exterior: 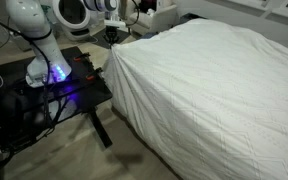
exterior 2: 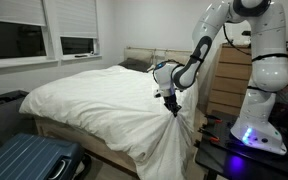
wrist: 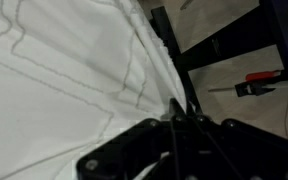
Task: Make the bed
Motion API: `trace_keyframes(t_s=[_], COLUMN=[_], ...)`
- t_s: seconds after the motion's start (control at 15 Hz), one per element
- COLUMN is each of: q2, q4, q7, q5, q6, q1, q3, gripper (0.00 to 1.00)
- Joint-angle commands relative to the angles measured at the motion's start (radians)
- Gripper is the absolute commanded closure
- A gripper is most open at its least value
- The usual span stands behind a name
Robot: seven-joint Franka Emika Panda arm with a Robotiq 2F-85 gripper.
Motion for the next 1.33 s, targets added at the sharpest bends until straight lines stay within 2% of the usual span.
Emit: trace_keyframes(t_s=[0.0,0.47,1.0,1.07,1.13,1.27], q2=[-0.155,-0.276,-0.336,-0.337,-0.339,-0.350], q4=[-0.117,-0.167,-0.181,-0.180,-0.180,-0.188], q7=[-0.034,-0.042,-0.042,-0.042,-0.035,-0.036], q5=[0.120,0.146,0.170,0.174,0.171,0.246], q6=[-0.040,-0.040,-0.059,-0.064,-0.064,-0.104], q1=[0.078,0.135,0.176,0.178,0.181,0.223], q3=[0.021,-0.001,-0.029,-0.032,-0.037,-0.023], gripper=[0.99,0.99,0.99,0.73,0.72,0.58])
